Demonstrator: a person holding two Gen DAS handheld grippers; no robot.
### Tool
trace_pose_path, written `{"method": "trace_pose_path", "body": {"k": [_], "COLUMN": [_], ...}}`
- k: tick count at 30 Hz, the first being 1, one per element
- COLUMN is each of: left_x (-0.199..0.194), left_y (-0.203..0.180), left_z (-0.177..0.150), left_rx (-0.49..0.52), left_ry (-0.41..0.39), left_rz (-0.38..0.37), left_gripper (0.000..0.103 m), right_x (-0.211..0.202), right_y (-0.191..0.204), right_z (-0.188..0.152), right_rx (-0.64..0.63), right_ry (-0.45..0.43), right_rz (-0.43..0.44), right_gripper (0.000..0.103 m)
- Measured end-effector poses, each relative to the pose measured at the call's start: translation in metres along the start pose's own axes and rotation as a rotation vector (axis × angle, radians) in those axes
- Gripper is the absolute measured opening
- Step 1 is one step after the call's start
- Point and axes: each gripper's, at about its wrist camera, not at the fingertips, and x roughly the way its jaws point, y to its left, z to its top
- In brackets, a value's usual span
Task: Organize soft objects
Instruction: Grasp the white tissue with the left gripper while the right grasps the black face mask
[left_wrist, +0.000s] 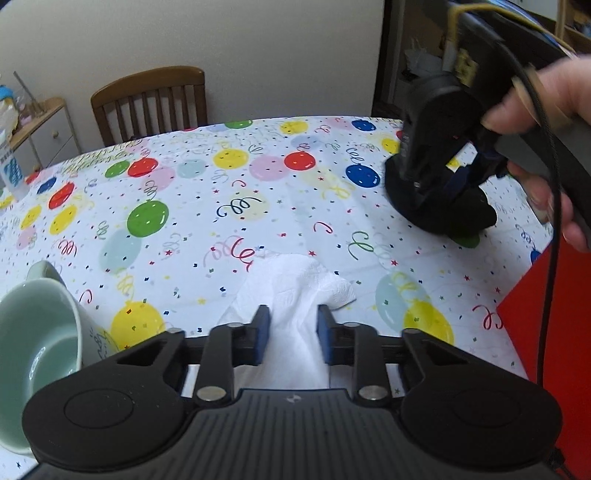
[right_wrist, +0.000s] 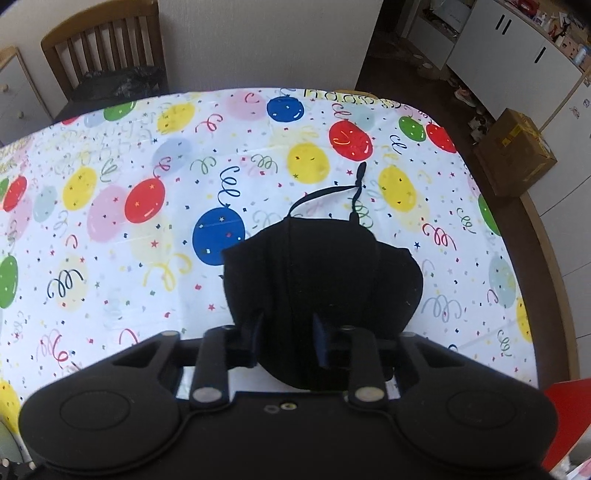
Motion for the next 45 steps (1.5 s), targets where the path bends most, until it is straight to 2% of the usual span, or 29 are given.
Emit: {"method": "trace_pose_path", "body": {"k": [3, 7, 17, 26, 29, 32, 36, 38, 39, 40, 42, 45], "left_x": [0.000, -0.003, -0.024, -0.052, -0.061, -0.068, -0.071, -0.071, -0.071, -0.070, -0.069, -0.065], "left_y": [0.004, 0.004, 0.000, 0.000, 0.000, 0.000, -0.003, -0.003, -0.002, -0.002, 0.000, 0.004], "left_z": [0.001, 0.000, 0.009, 0.016, 0.015, 0.010, 0.000, -0.004, -0.006, -0.008, -0.011, -0.013], "left_rx": [-0.025, -0.033, -0.042, -0.057, -0.058, -0.069, -0.058, -0.064, -0.067, -0.068, -0.069, -0.072], "left_ry": [0.000, -0.005, -0.036, -0.071, -0.079, -0.072, -0.061, -0.054, -0.049, -0.047, -0.041, -0.033], "left_rz": [-0.013, -0.031, -0.058, -0.067, -0.055, -0.055, -0.064, -0.071, -0.073, -0.076, -0.078, -0.084], "left_gripper": [0.014, 0.011, 0.011, 0.011, 0.011, 0.011, 0.011, 0.011, 0.011, 0.011, 0.011, 0.011], "right_x": [-0.006, -0.020, -0.074, -0.136, -0.135, -0.123, -0.106, -0.097, -0.092, -0.089, -0.082, -0.062], "right_y": [-0.004, -0.009, -0.025, -0.042, -0.044, -0.038, -0.028, -0.022, -0.018, -0.013, -0.002, 0.011], "right_z": [-0.001, -0.002, -0.018, -0.032, -0.033, -0.035, -0.039, -0.039, -0.039, -0.039, -0.038, -0.034], "right_rx": [0.018, 0.039, 0.035, 0.000, -0.012, -0.017, 0.004, 0.015, 0.012, 0.005, -0.025, -0.028], "right_ry": [-0.030, -0.057, -0.115, -0.209, -0.161, -0.126, -0.110, -0.091, -0.086, -0.088, -0.091, -0.039], "right_rz": [0.030, 0.086, 0.239, 0.340, 0.391, 0.388, 0.362, 0.351, 0.340, 0.327, 0.294, 0.264], "right_gripper": [0.012, 0.010, 0.008, 0.001, 0.002, 0.004, 0.024, 0.041, 0.062, 0.079, 0.081, 0.085]}}
